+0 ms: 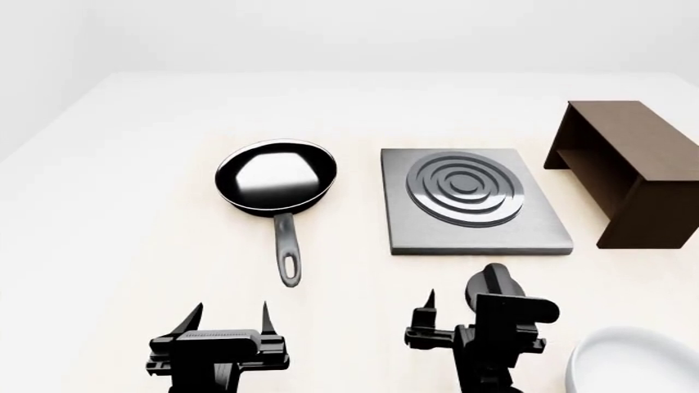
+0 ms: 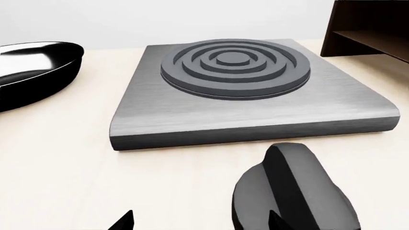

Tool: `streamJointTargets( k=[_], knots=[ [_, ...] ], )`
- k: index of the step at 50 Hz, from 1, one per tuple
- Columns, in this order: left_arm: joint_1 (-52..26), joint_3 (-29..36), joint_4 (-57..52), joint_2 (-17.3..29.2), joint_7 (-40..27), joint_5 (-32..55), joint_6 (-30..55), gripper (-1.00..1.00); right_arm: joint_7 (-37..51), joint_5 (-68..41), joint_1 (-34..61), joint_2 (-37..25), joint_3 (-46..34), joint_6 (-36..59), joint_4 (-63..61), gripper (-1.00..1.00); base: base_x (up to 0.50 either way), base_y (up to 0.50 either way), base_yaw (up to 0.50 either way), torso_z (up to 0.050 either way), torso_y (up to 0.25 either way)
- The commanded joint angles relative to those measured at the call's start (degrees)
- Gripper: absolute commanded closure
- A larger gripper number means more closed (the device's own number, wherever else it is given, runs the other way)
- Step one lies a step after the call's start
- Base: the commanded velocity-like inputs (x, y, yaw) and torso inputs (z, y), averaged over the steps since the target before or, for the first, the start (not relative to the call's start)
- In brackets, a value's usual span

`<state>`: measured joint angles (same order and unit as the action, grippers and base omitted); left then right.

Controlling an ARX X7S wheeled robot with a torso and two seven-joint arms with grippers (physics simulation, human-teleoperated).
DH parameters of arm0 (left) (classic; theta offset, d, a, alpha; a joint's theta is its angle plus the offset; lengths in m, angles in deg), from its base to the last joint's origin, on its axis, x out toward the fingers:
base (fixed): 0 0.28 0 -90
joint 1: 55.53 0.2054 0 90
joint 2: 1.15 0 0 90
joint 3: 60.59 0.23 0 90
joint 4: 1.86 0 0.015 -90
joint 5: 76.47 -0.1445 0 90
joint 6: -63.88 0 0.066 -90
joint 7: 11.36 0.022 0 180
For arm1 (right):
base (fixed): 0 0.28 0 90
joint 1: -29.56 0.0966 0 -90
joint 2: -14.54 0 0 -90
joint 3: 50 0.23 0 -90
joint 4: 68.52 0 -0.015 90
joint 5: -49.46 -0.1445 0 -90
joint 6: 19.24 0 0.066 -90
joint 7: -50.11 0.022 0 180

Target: Turn on the stove.

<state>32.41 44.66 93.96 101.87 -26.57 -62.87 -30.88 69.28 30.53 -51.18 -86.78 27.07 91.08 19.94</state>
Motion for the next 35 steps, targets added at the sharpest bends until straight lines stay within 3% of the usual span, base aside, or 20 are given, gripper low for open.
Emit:
streamJointTargets(
  k=[1, 16, 35],
  knots=[
    [-0.1, 0.3, 0.4, 0.1, -0.2, 0.1, -0.1, -1.00, 0.7, -1.2, 1.2, 0.3, 0.5, 1.5, 1.6, -1.00, 0.00, 0.00, 0.00, 0.000, 0.000],
    [-0.2, 0.5, 0.8, 0.3, -0.4, 0.4, -0.4, -1.00, 8.4, -5.5, 1.2, 3.6, 11.1, -3.7, 3.7, -1.00, 0.00, 0.00, 0.00, 0.000, 0.000],
    [-0.3, 0.6, 1.3, 0.6, -0.7, 1.0, -0.7, -1.00, 9.0, -4.1, 0.9, 3.1, 8.6, -5.0, 3.0, -1.00, 0.00, 0.00, 0.00, 0.000, 0.000]
  ],
)
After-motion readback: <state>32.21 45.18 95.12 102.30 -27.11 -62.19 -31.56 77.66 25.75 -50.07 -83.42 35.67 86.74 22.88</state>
